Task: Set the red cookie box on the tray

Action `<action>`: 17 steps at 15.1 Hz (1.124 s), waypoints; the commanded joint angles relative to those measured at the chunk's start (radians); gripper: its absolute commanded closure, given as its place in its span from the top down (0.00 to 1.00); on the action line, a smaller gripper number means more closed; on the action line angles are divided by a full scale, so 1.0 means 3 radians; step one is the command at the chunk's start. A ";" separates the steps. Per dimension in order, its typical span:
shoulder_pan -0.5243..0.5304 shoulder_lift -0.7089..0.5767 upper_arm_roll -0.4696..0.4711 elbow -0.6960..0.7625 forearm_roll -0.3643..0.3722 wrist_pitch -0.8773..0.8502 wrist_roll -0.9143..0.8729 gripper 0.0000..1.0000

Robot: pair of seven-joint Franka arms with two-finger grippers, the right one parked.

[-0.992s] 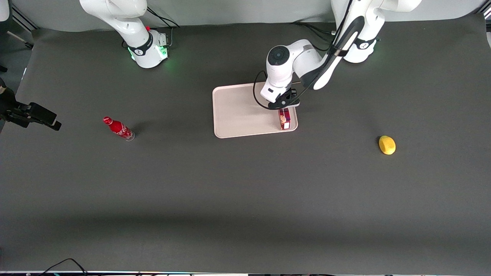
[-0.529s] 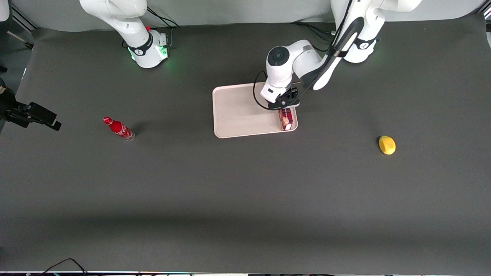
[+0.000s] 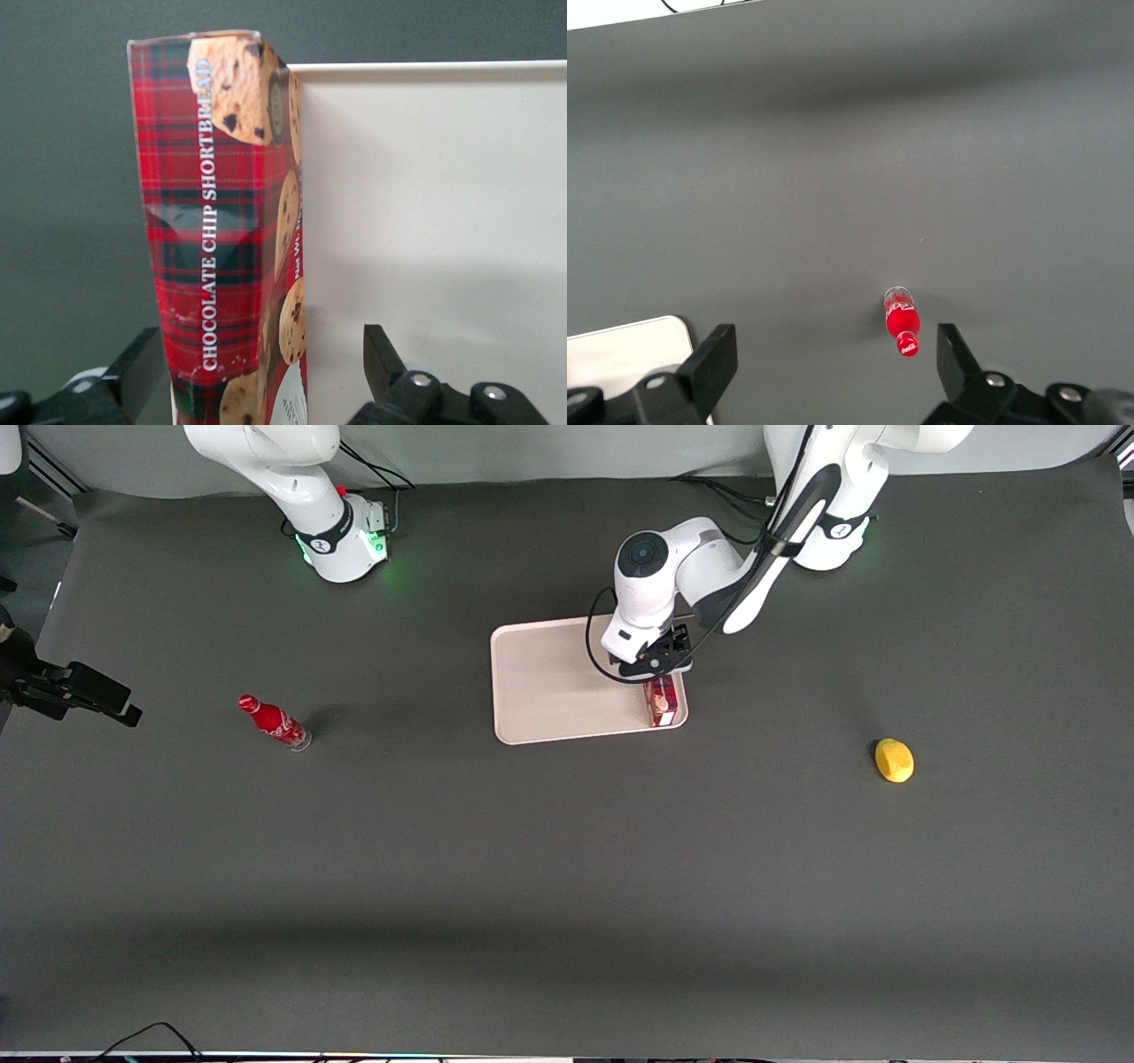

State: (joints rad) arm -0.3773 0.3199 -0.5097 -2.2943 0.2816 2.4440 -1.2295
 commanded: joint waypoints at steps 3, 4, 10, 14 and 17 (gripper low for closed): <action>-0.0015 -0.0294 0.0042 0.0502 0.0018 -0.0974 0.0353 1.00; -0.0005 -0.0340 0.0047 0.0732 -0.0028 -0.1353 0.0537 1.00; 0.0025 -0.0861 0.0721 0.1573 -0.0560 -0.2593 0.1994 1.00; 0.0178 -0.1280 0.1289 0.1558 -0.0565 -0.2859 0.2925 1.00; 0.0949 -0.1353 0.1152 0.1593 -0.0570 -0.2855 0.3717 1.00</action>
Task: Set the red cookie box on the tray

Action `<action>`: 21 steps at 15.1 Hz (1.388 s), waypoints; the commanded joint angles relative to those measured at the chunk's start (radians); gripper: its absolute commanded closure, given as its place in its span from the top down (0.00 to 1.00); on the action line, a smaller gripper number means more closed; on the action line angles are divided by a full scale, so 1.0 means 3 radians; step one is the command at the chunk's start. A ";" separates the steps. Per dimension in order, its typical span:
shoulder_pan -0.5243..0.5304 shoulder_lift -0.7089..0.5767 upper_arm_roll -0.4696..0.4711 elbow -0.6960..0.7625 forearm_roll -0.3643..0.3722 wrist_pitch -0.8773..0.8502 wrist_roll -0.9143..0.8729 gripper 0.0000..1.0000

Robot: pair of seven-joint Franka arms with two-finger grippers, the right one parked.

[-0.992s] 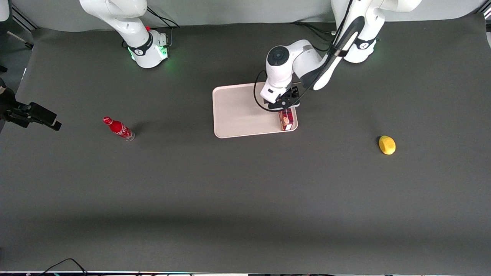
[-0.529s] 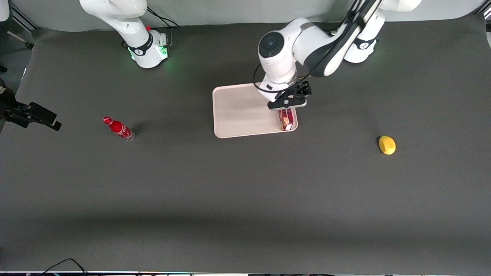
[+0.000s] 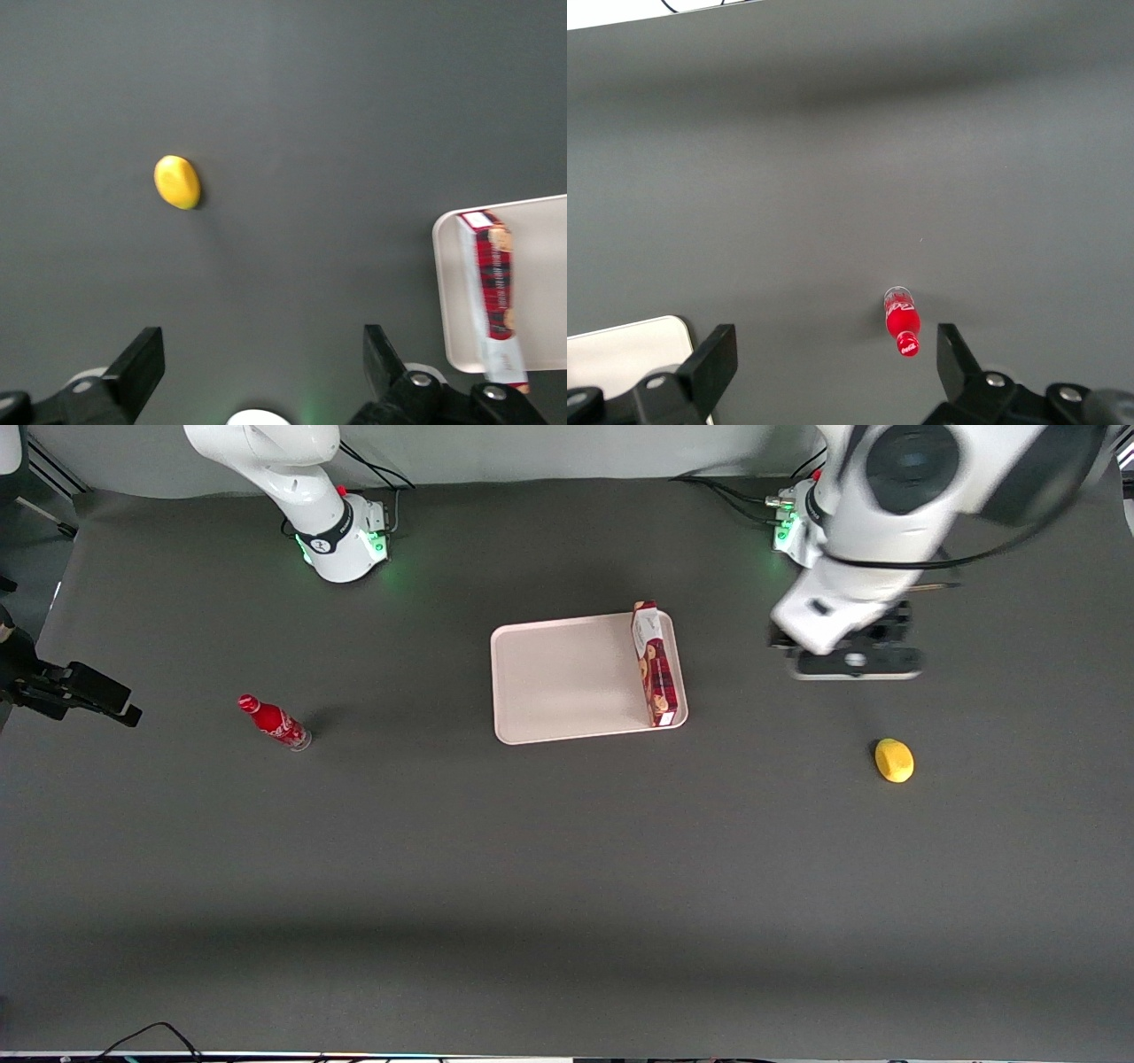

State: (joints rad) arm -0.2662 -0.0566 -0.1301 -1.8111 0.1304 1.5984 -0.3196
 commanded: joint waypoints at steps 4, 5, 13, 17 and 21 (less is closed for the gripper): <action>0.1290 -0.0047 -0.0297 0.0065 -0.0138 0.0097 0.1331 1.00; 0.1291 -0.0047 -0.0298 0.0075 -0.0168 0.0113 0.1291 1.00; 0.1281 0.0091 -0.0180 0.0559 -0.0343 0.0026 0.1076 0.98; 0.1281 0.0178 -0.0119 0.0740 -0.0337 -0.0204 0.0887 1.00; 0.1281 0.0250 -0.0001 0.0770 -0.0343 -0.0163 0.0886 1.00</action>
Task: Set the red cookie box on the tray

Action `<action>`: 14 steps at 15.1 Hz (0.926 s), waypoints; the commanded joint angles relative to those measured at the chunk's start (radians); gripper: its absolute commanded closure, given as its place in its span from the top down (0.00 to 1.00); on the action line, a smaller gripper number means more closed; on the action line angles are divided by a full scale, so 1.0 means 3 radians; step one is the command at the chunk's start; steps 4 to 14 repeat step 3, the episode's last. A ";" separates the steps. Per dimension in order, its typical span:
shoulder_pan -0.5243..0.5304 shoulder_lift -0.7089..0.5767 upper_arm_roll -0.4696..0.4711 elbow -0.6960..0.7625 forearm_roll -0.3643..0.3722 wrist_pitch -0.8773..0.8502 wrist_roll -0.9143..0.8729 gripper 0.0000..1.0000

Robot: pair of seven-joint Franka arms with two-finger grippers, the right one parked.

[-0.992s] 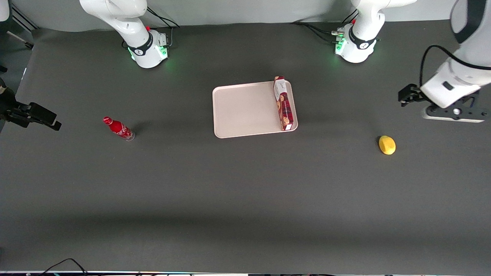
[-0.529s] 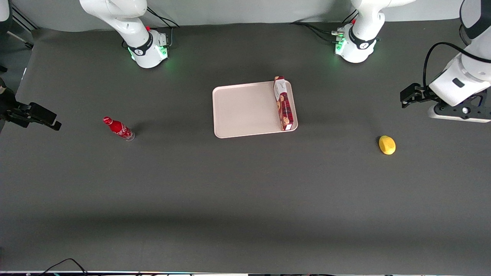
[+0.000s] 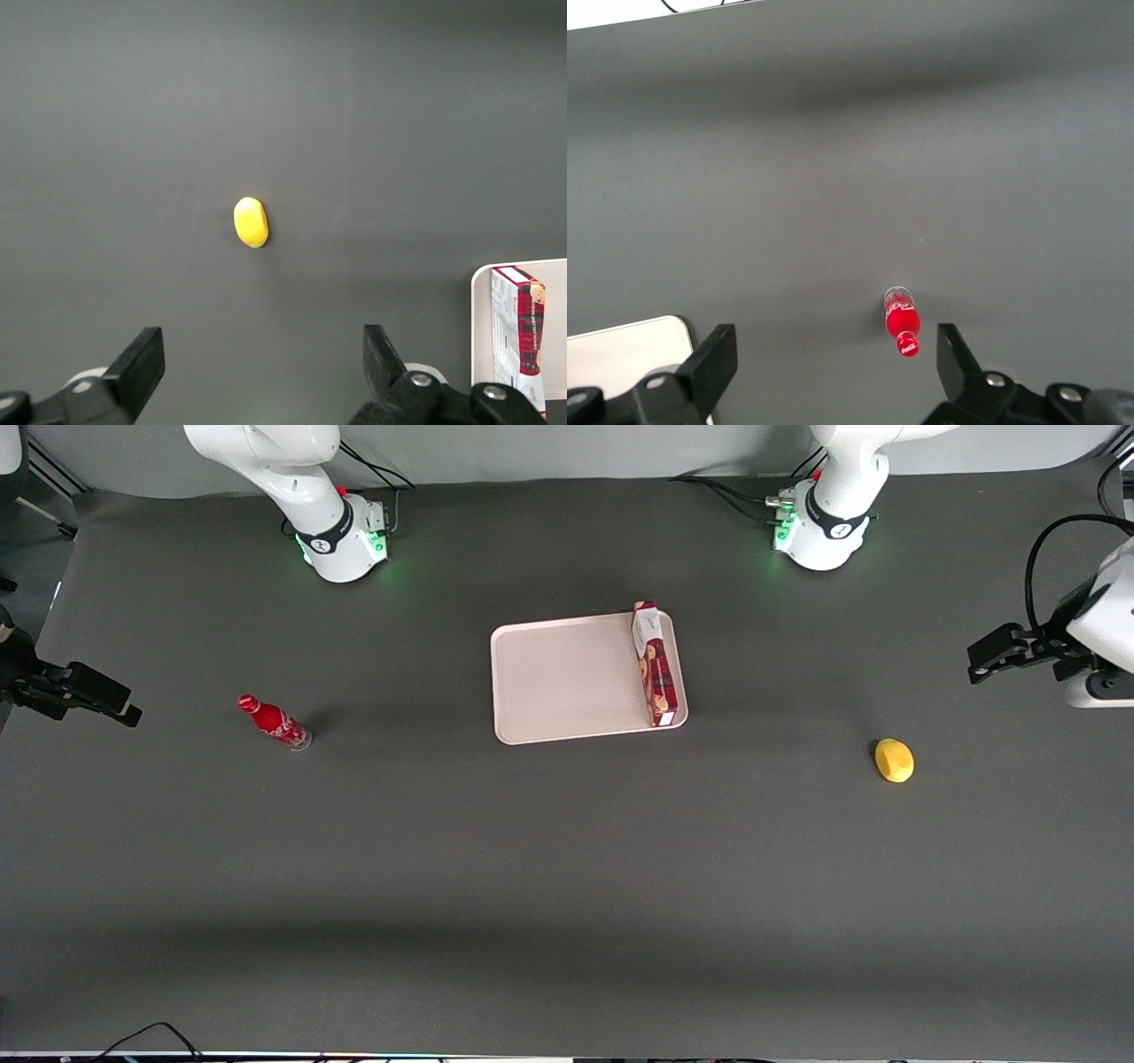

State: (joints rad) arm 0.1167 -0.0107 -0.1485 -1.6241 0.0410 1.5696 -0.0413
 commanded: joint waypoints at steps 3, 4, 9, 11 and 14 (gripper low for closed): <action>0.0005 0.0163 0.0065 0.0234 -0.0045 -0.0103 -0.0021 1.00; 0.0005 0.0163 0.0065 0.0234 -0.0045 -0.0103 -0.0021 1.00; 0.0005 0.0163 0.0065 0.0234 -0.0045 -0.0103 -0.0021 1.00; 0.0005 0.0163 0.0065 0.0234 -0.0045 -0.0103 -0.0021 1.00; 0.0005 0.0163 0.0065 0.0234 -0.0045 -0.0103 -0.0021 1.00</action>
